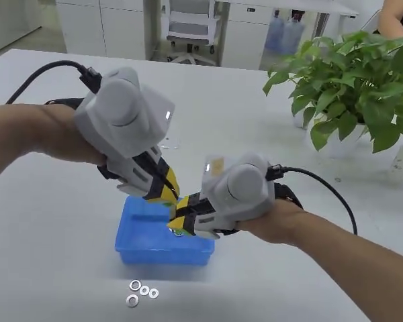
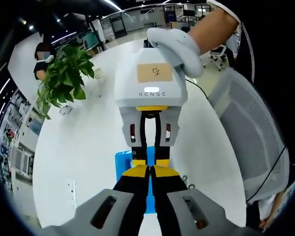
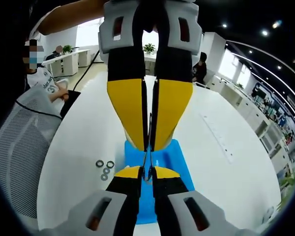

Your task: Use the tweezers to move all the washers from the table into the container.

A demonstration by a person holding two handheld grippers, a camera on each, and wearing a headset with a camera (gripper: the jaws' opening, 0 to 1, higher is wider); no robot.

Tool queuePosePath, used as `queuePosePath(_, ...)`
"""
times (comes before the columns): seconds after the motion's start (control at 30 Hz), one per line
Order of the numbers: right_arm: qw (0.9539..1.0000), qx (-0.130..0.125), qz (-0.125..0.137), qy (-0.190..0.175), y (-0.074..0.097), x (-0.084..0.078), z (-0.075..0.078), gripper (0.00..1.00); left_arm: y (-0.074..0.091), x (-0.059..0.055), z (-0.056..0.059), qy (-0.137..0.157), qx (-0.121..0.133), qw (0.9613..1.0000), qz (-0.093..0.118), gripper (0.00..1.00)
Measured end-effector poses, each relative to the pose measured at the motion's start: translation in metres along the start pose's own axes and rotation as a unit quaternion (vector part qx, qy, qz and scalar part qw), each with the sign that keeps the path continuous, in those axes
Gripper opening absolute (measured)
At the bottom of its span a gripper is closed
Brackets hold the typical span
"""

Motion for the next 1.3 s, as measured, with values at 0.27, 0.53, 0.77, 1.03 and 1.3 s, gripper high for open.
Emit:
queuePosePath(0.27, 1.0, 0.006, -0.002, -0.006, -0.013, -0.01, 0.011, 0.09, -0.012, -0.014, -0.008, 0.004, 0.001, 1.0, -0.003, 0.06)
queuePosePath(0.53, 0.9999, 0.012, -0.007, -0.008, -0.026, -0.021, 0.019, 0.1, -0.025, -0.027, -0.012, 0.011, 0.001, 0.9999, -0.006, 0.06)
queuePosePath(0.77, 0.9997, 0.017, -0.011, -0.014, -0.037, -0.03, 0.023, 0.1, -0.036, -0.039, -0.014, 0.018, -0.001, 0.9998, -0.01, 0.06)
queuePosePath(1.03, 0.9995, 0.019, -0.02, -0.018, -0.046, -0.04, 0.029, 0.1, -0.045, -0.049, -0.017, 0.025, 0.006, 0.9996, -0.011, 0.06)
queuePosePath(1.3, 0.9994, 0.019, -0.022, -0.02, -0.049, -0.044, 0.031, 0.1, -0.049, -0.052, -0.018, 0.03, 0.011, 0.9994, -0.01, 0.06)
Point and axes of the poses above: the centre of the closed fingertips' face, and the gripper's own axes: y roughly backward along the fingers, z roughly to its right, x roughly out of its top, the point moved 1 cm from there along y, roughly backward along the fingers, and after that the axes turned 10 degrees about -y, right-handed, at the moved point
